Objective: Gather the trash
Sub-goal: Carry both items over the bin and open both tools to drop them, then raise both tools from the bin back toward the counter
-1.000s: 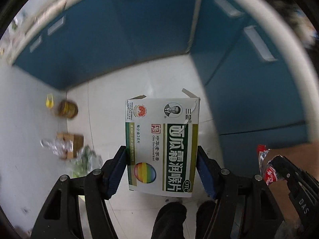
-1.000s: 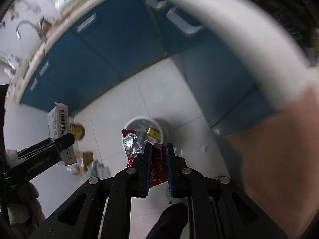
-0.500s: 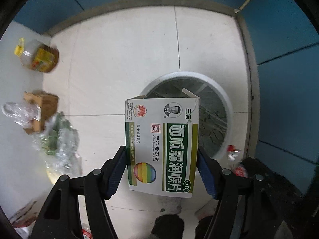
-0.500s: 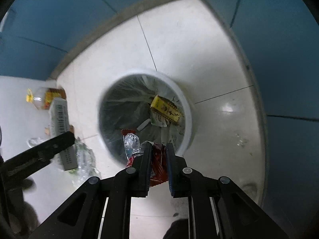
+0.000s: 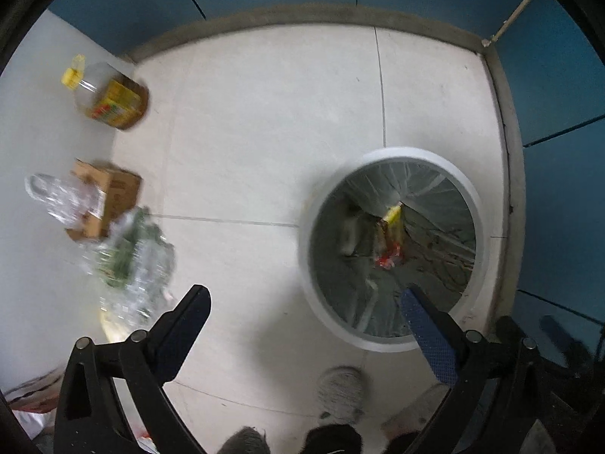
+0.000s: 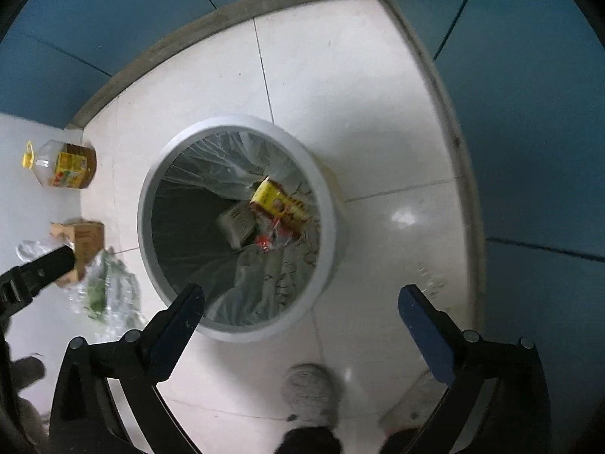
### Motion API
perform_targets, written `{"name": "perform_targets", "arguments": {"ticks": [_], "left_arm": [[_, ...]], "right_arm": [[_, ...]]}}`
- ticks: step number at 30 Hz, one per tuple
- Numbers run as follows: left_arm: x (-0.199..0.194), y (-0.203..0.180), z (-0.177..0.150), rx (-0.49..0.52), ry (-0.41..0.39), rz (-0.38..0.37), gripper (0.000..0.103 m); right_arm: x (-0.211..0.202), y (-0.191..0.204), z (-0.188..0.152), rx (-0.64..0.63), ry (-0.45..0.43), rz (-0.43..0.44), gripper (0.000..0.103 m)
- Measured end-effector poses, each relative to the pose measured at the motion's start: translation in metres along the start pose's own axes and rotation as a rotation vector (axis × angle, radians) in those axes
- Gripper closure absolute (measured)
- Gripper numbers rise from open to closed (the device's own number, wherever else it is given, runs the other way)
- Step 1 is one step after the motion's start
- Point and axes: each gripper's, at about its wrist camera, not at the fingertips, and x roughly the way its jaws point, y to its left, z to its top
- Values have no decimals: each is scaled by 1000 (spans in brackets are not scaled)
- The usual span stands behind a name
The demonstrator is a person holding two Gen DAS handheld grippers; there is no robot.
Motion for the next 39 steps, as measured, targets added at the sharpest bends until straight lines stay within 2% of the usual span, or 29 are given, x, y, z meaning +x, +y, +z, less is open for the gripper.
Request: {"name": "perform_targets", "arguments": {"ticks": [8,11,16,26,32,39], "left_arm": [[-71,12,-35,-13,-47,32,0],[-117,18,-52,-7,-74,31,0],[-194,28,-79,-18,-130,17,0],[-347,40,-137,22,-235,-39,0],[-422,43,-177,57,-278,-91,0],[-490,45,-211,58,-344,-120,0]], "right_arm": [[-86,15,-26,-58,-59,-88,0],[-127,16,-38,-50,-70,-84,0],[-223,25,-64,-51,-133,-94,0],[-410,29,-133,-37,-238,-29,0],[-512,30,-174,-56,-313,6,0],[-595,27,-212,-85,-391,58,0]]}}
